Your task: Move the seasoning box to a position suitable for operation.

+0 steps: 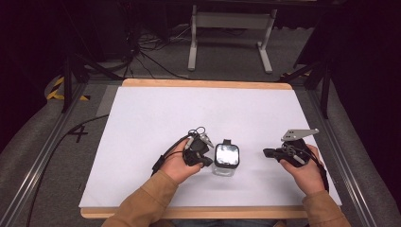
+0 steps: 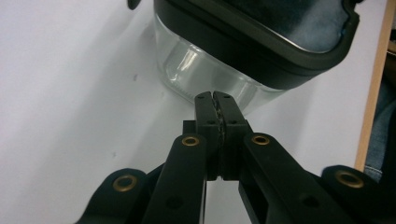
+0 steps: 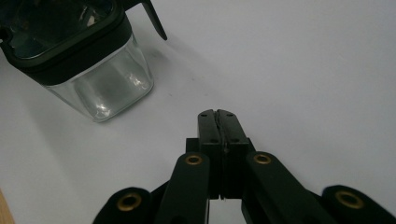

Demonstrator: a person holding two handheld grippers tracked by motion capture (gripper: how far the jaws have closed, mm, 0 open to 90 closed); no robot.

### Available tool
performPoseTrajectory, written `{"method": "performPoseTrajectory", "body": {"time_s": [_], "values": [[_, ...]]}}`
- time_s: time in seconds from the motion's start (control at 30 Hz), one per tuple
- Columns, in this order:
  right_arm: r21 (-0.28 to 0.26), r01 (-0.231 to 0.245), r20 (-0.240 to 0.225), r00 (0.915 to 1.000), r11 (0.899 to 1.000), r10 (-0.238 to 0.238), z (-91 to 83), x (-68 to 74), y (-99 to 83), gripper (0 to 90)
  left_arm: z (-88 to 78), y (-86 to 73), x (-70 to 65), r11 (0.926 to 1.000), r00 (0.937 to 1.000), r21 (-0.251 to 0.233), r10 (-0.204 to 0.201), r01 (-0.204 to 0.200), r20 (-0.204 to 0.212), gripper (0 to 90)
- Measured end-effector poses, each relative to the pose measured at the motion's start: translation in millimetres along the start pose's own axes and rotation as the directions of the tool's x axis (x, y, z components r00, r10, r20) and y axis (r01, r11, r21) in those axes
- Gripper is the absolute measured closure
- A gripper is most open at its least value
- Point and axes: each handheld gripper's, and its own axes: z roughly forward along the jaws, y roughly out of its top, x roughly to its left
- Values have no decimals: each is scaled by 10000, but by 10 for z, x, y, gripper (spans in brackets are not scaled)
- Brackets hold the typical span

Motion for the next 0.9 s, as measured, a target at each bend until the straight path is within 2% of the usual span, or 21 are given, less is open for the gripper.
{"method": "performPoseTrajectory", "body": {"time_s": [0.13, 0.27, 0.43, 0.5, 0.67, 0.77, 0.9], "values": [[0, -27, -43, 10000, 10000, 27, -1, -4, 6, 900, 18, 19, -50, 9996, 9996, 110, 271, -272, 72, 890], [7, -15, -68, 10000, 10000, 15, 2, -6, 5, 900, 17, 22, -51, 9994, 9997, 234, 241, -243, 87, 880], [13, -18, -148, 9999, 10000, 18, -5, -21, 7, 900, -16, 6, -29, 9998, 9996, 81, 166, -168, 246, 834], [-16, 30, -168, 9999, 10000, -30, -19, -29, 18, 900, -85, -17, 9, 10000, 9999, -36, 90, -89, 87, 817], [3, 169, -392, 9991, 9999, -168, -103, -66, 79, 900, -275, -109, 144, 9980, 9988, -421, -479, 474, -97, 787], [116, 517, -521, 9973, 9986, -510, -146, -76, 130, 900, -386, -153, 215, 9966, 9962, -519, -668, 639, -563, 772], [482, 1153, -606, 9918, 9922, -1123, -221, -42, 281, 900, -520, -190, 280, 9934, 9924, -766, -913, 851, -827, 761]]}}
